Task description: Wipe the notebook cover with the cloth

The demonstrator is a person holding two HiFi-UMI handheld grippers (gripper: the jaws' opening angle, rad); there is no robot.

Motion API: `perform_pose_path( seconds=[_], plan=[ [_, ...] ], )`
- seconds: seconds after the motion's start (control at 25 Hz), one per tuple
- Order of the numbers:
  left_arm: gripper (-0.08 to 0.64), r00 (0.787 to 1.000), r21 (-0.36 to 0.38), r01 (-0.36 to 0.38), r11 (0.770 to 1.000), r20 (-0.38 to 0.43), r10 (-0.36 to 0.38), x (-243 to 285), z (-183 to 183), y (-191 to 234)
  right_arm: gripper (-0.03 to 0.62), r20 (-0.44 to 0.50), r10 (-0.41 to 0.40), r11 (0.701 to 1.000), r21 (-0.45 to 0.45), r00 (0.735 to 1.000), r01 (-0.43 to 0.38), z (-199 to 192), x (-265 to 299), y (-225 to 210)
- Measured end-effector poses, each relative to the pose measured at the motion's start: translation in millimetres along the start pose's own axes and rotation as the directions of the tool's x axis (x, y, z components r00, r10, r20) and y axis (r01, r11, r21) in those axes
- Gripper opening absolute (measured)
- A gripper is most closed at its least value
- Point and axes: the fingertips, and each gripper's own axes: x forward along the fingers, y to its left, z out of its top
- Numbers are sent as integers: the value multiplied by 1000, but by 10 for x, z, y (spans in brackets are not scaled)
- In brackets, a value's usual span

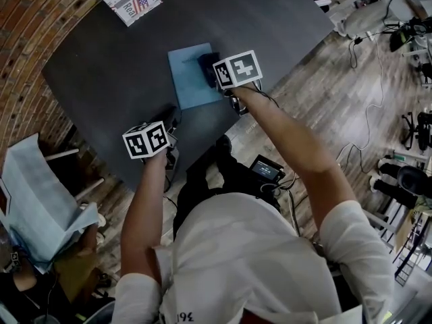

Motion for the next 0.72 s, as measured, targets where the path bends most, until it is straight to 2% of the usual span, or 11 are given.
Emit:
perform_pose_path(
  seconds=[0.44, 0.72],
  plan=[
    [8, 999, -17, 20, 1000, 42, -19, -263, 38, 79, 106, -60, 140, 989, -32, 988, -142, -174, 282, 823],
    [8, 998, -15, 30, 999, 55, -29, -384, 47, 122, 107, -62, 272, 959, 101, 960, -265, -364, 386, 1191]
  ],
)
